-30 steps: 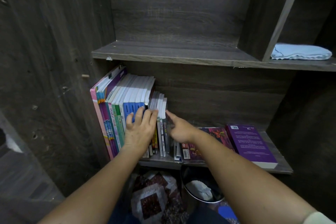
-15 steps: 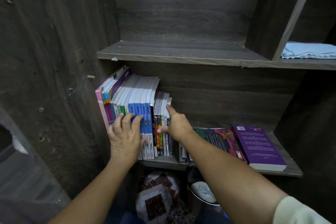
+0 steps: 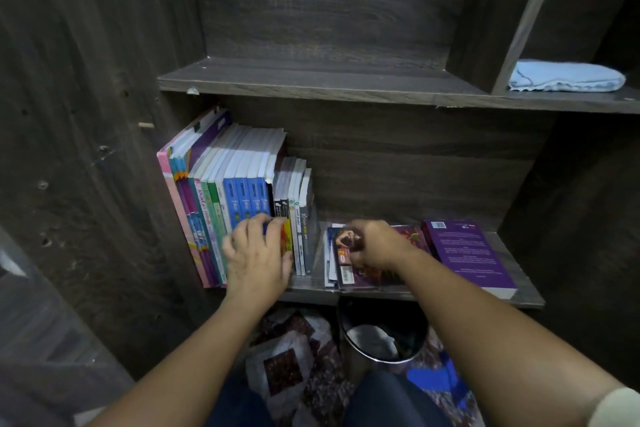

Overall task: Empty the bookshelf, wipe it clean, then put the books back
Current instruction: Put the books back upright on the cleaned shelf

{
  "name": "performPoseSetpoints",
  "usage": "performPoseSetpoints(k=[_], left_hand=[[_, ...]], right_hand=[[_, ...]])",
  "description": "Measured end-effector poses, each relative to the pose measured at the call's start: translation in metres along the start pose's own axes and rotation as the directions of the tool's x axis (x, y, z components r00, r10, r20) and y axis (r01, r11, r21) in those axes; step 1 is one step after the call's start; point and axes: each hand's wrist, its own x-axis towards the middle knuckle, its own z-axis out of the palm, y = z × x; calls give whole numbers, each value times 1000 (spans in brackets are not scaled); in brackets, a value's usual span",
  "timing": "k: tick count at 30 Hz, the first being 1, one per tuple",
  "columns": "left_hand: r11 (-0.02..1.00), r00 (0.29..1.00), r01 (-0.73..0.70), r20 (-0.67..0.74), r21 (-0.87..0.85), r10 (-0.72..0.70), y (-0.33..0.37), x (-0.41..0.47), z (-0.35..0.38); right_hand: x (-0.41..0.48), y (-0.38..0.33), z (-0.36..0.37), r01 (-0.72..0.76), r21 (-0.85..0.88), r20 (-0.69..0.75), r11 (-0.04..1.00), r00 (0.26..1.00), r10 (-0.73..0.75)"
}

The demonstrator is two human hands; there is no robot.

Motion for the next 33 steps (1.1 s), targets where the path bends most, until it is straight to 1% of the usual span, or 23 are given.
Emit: performPoseSetpoints(k=[2, 4, 5, 7, 9, 11, 13, 17, 19, 22, 24, 26, 28, 31, 33], left_hand=[[997, 996, -72, 54, -32, 73, 14, 0, 3], [987, 972, -141, 177, -75, 152, 30, 0, 7], [980, 950, -162, 252, -113, 186, 37, -1, 10], [961, 887, -190, 385, -201, 256, 51, -3, 20], [945, 814, -207, 491, -254, 310, 65, -5, 29], [935, 763, -208, 551, -286, 338, 75, -7, 36], [933, 738, -206, 579, -296, 346, 84, -7, 42], [955, 731, -177, 618, -237, 289, 93, -3, 47], [958, 722, -200, 631, -204, 285, 96, -1, 47], [955, 704, -191, 646, -228, 295, 98, 2, 48], [952, 714, -152, 636, -266, 292, 94, 5, 48], [947, 747, -106, 605, -302, 276, 88, 5, 50], [944, 778, -51, 580, -326, 242, 84, -1, 50], [949, 807, -2, 560, -316, 188, 81, -9, 50], [960, 837, -28, 518, -280, 175, 74, -11, 49]], right_hand=[[-15, 24, -1, -40, -126, 93, 991, 994, 52], [-29, 46, -1, -97, -248, 182, 964, 972, 145], [-34, 55, 0, -114, -299, 208, 947, 961, 182], [-42, 70, 1, -123, -359, 217, 925, 953, 211], [-43, 80, 6, -103, -370, 199, 923, 962, 187], [-42, 85, 14, -92, -375, 188, 922, 967, 173], [-40, 93, 20, -93, -383, 178, 919, 969, 173], [-41, 100, 23, -101, -354, 165, 930, 972, 168], [-43, 100, 24, -114, -328, 151, 938, 974, 171], [-46, 104, 26, -132, -262, 137, 956, 975, 172], [-50, 107, 22, -198, -193, 58, 961, 975, 212], [-54, 109, 15, -297, -106, -47, 949, 955, 293], [-56, 106, 8, -346, -37, -120, 938, 933, 339], [-54, 93, 0, -308, 69, -253, 949, 915, 315], [-51, 78, -5, -238, 134, -350, 962, 897, 270]])
